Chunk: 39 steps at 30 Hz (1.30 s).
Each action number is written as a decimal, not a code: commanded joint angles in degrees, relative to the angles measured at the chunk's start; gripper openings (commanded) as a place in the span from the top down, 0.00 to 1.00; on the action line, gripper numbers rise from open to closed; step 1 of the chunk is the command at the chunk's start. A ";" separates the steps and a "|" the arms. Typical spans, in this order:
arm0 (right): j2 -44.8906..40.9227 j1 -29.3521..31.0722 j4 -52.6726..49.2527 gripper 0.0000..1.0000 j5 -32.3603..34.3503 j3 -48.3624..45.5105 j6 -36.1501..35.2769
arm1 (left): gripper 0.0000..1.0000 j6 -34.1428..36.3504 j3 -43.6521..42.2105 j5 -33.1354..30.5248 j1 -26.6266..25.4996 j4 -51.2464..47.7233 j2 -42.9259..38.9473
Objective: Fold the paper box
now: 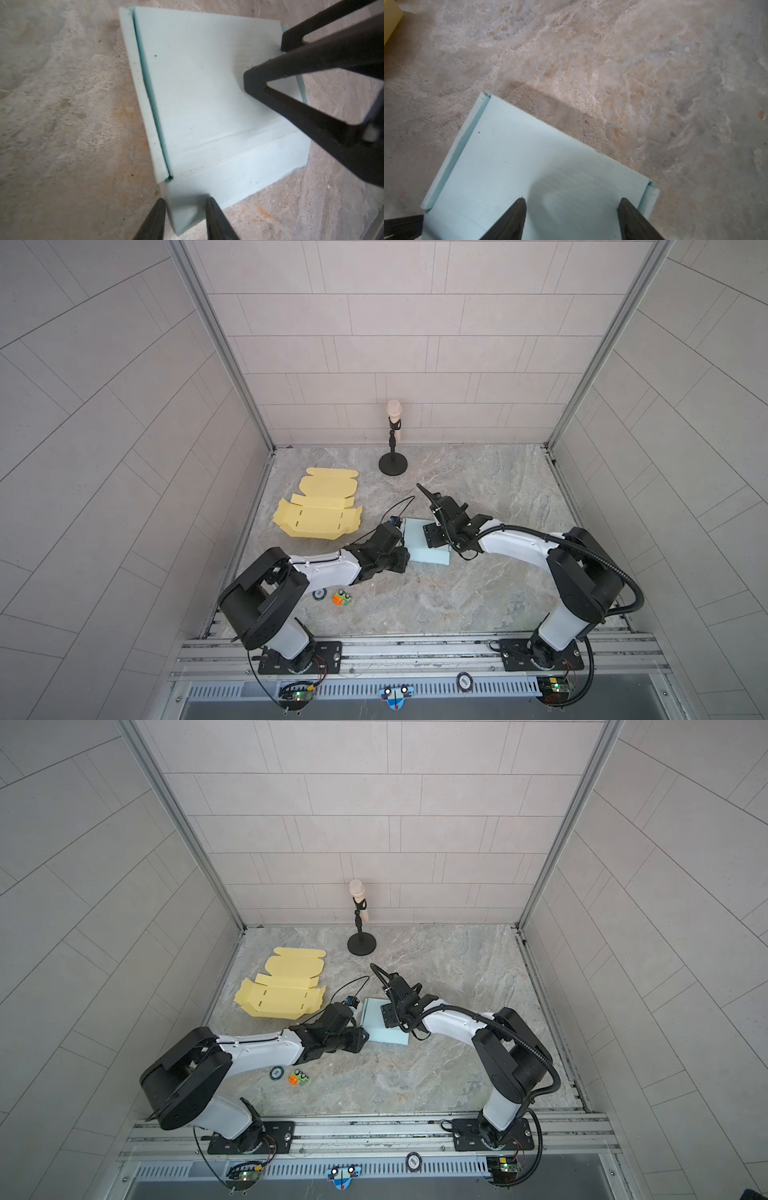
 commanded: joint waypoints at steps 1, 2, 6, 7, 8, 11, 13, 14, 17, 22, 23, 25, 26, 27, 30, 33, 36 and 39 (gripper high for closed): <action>2.66 -0.08 -0.35 0.29 -1.92 -0.49 -0.09 | 0.64 0.94 1.32 -0.65 0.61 -0.79 1.23; 2.92 -0.13 -0.16 0.29 -2.02 -0.68 -0.06 | 0.64 1.03 1.49 -0.78 0.79 -0.87 1.55; 3.34 -0.07 0.11 0.30 -2.02 -1.25 -0.19 | 0.60 1.77 2.60 -2.70 1.10 -2.00 2.70; 3.44 -0.11 0.17 0.30 -2.10 -1.38 -0.19 | 0.60 1.83 2.79 -3.10 1.25 -2.19 2.95; 3.56 -0.06 0.19 0.30 -2.19 -1.53 -0.13 | 0.59 1.92 2.98 -3.36 1.47 -2.17 3.40; 3.87 -0.11 0.32 0.30 -2.38 -1.73 -0.19 | 0.59 1.86 3.61 -3.87 2.04 -1.90 4.45; 4.08 -0.12 0.48 0.30 -2.45 -1.88 -0.27 | 0.58 1.93 4.00 -4.28 2.44 -1.81 5.08; 4.11 -0.07 0.52 0.30 -2.46 -1.93 -0.22 | 0.57 1.88 4.26 -4.66 2.58 -1.80 5.38; 4.50 -0.08 0.60 0.31 -2.38 -2.10 -0.45 | 0.55 2.21 4.97 -5.76 2.85 -2.11 6.14; 4.67 -0.12 0.82 0.32 -2.73 -2.46 -0.55 | 0.54 2.44 5.94 -5.76 3.03 -2.15 7.41; 4.79 -0.13 0.87 0.32 -2.73 -2.61 -0.43 | 0.54 2.54 5.90 -5.68 3.03 -2.17 7.29; 5.10 -0.11 0.62 0.33 -2.96 -2.33 -0.33 | 0.55 2.76 5.66 -6.03 3.03 -2.24 7.04; 5.26 -0.11 0.31 0.33 -3.15 -2.10 -0.28 | 0.55 2.97 5.51 -6.22 3.03 -2.36 6.75; 5.46 -0.10 0.03 0.33 -3.33 -1.77 -0.24 | 0.55 3.15 5.39 -6.31 3.11 -2.33 6.67; 5.29 0.34 -1.35 0.34 -2.91 -0.66 -0.51 | 0.55 3.16 4.81 -5.94 3.29 -2.02 6.50; 4.10 0.42 -1.58 0.34 -2.45 -0.56 -0.38 | 0.55 3.21 4.59 -5.10 3.38 -2.32 5.91; 2.68 0.55 -2.22 0.33 -2.40 -0.30 -0.30 | 0.55 3.21 3.39 -5.39 3.38 -2.65 4.29; 1.14 0.50 -3.32 0.33 -1.90 0.24 -0.91 | 0.55 3.29 2.31 -5.64 3.38 -3.28 2.34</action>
